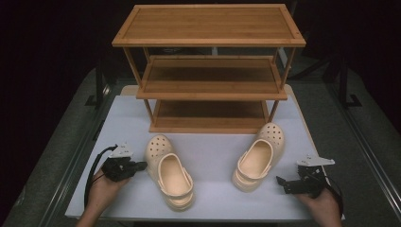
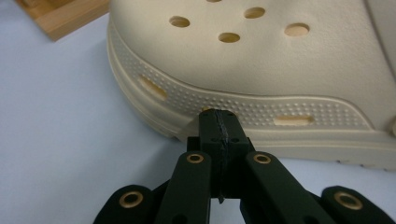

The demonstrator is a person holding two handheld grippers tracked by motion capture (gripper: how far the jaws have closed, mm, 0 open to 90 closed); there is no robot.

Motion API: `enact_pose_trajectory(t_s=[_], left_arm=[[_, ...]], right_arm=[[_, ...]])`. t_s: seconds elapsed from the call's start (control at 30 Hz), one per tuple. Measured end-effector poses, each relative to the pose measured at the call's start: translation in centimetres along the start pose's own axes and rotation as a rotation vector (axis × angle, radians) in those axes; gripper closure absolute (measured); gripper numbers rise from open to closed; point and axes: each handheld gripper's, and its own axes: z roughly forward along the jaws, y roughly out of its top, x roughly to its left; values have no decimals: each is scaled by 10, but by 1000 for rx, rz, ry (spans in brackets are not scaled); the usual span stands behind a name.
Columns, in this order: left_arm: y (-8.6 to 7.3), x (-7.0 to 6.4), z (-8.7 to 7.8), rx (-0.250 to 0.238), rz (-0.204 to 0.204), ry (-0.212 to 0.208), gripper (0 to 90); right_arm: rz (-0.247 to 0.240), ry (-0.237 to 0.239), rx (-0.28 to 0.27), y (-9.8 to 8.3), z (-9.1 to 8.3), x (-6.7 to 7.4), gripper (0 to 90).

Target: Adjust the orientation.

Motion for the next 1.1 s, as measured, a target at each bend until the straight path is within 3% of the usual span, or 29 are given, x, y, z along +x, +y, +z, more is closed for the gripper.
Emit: enact_pose_trajectory(t_s=[0.3, 1.1], left_arm=[[20, -3, 18, 10, 35, -18, 900], [55, -11, 55, 6, 66, -60, 900]], right_arm=[[-2, 0, 0, 0, 0, 0, 11], [-1, 0, -2, 0, 0, 0, 11]])
